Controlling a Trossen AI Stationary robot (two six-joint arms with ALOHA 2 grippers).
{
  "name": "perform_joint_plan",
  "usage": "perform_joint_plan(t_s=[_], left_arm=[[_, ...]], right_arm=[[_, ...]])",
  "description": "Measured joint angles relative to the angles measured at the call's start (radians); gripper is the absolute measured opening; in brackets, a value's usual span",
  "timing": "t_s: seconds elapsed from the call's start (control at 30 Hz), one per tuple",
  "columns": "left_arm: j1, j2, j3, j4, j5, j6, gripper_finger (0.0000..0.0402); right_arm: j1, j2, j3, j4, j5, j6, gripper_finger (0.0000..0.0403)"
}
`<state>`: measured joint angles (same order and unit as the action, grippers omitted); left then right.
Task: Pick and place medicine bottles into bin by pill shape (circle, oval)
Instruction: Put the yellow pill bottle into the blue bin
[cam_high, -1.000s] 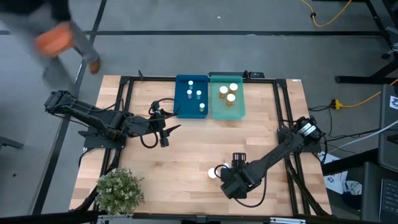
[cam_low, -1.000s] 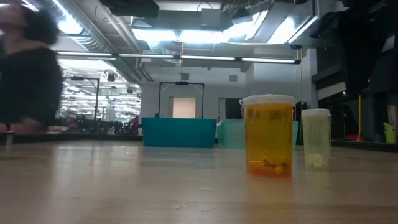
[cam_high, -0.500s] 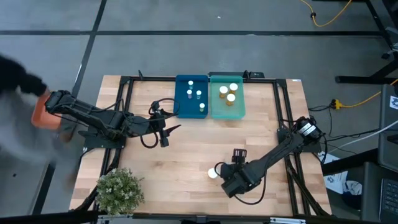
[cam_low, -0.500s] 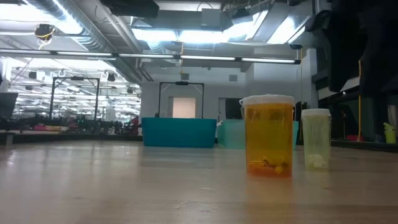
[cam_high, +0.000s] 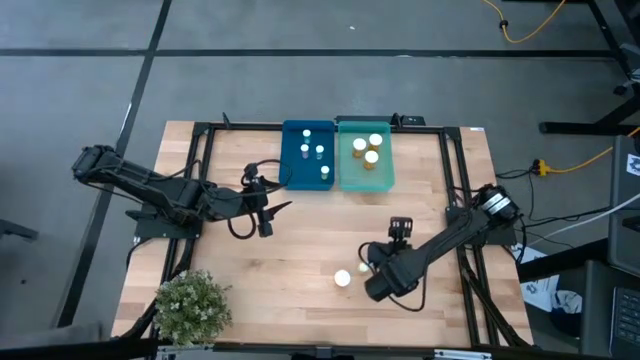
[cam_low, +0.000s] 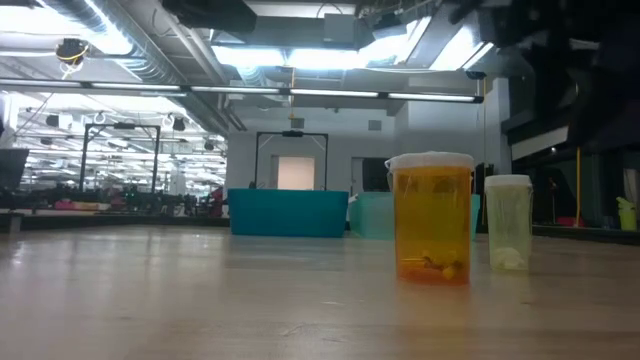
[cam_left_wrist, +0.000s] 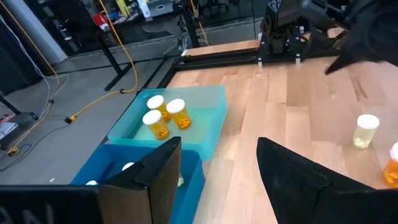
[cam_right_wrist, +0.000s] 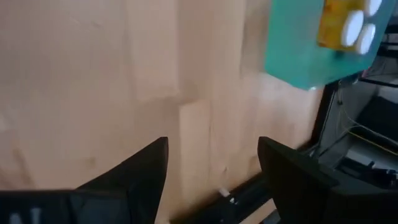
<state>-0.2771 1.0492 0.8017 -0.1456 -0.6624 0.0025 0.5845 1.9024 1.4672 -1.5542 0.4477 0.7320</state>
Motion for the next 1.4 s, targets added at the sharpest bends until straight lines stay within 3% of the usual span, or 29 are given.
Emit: perform_joint_plan(t_s=[0.2, 0.3, 0.43, 0.63, 0.83, 1.17, 1.4], left_arm=[[0.0, 0.0, 0.0, 0.0, 0.0, 0.0, 0.0202], [0.0, 0.0, 0.0, 0.0, 0.0, 0.0, 0.0202], [0.0, 0.0, 0.0, 0.0, 0.0, 0.004, 0.0202], [0.0, 0.0, 0.0, 0.004, 0.0, 0.005, 0.0202], [0.0, 0.0, 0.0, 0.004, 0.0, 0.005, 0.0202], [0.0, 0.0, 0.0, 0.004, 0.0, 0.005, 0.0202], [0.0, 0.0, 0.0, 0.004, 0.0, 0.005, 0.0202]], right_arm=[[-0.005, -0.189, -0.246, 0.086, -0.025, 0.132, 0.0249], [-0.016, -0.278, -0.325, 0.254, -0.131, 0.184, 0.0249], [-0.018, -0.334, -0.354, 0.516, -0.235, 0.135, 0.0249], [-0.018, -0.326, -0.346, 0.701, -0.263, -0.01, 0.0249], [-0.018, -0.306, -0.346, 0.751, -0.261, -0.14, 0.0249], [-0.029, -0.271, -0.345, 0.77, -0.267, -0.11, 0.0249], [-0.046, -0.223, -0.345, 0.767, -0.293, -0.195, 0.0249]])
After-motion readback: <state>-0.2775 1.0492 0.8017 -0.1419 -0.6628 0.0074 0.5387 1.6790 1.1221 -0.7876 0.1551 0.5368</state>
